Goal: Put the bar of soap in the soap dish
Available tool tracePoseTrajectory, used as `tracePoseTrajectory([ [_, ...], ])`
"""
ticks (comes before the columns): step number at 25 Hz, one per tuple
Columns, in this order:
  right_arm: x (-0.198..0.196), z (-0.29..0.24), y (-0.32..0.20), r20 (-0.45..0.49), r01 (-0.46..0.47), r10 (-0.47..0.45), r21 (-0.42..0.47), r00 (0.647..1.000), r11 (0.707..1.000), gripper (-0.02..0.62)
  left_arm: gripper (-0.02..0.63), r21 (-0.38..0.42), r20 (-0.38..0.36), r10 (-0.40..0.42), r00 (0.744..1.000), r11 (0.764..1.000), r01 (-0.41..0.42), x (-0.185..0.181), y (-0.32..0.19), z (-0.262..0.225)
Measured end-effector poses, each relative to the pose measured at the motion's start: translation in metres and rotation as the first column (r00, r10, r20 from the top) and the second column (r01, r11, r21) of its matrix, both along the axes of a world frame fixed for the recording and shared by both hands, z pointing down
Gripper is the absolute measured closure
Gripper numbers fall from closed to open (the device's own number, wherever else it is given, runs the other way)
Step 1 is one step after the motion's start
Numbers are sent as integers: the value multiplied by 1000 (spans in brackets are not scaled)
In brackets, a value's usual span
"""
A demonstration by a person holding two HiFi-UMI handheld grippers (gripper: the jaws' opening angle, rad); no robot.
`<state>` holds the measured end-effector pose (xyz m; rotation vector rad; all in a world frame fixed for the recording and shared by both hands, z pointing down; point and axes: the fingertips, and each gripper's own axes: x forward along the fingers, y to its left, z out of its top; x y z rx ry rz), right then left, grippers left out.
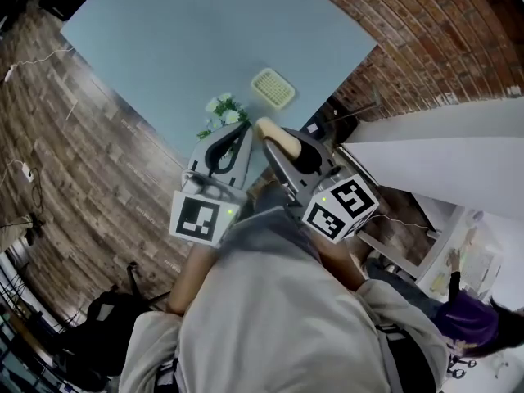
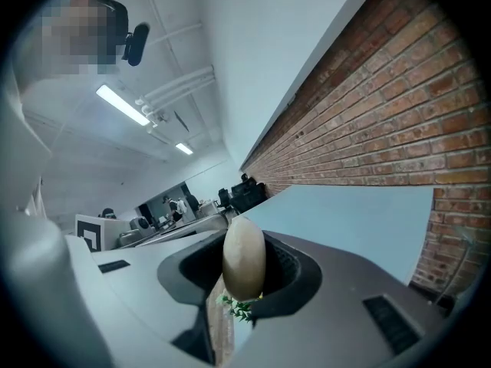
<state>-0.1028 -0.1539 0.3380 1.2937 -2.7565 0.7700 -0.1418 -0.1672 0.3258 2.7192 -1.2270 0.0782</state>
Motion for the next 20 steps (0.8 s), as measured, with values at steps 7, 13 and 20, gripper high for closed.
tracePoseTrajectory([
  [7, 3, 11, -12, 2, -57, 57, -24, 998, 998, 482, 603, -7, -24, 31, 999, 999, -31, -5, -12, 12],
  [13, 8, 15, -32, -1, -61, 61, -27, 998, 998, 482, 603, -18, -23, 38, 999, 999, -38, 2, -27, 17],
  [20, 25, 25, -59, 5, -46, 46, -59, 999, 997, 482, 603, -49, -25, 21, 999, 999, -22, 19, -48, 25],
])
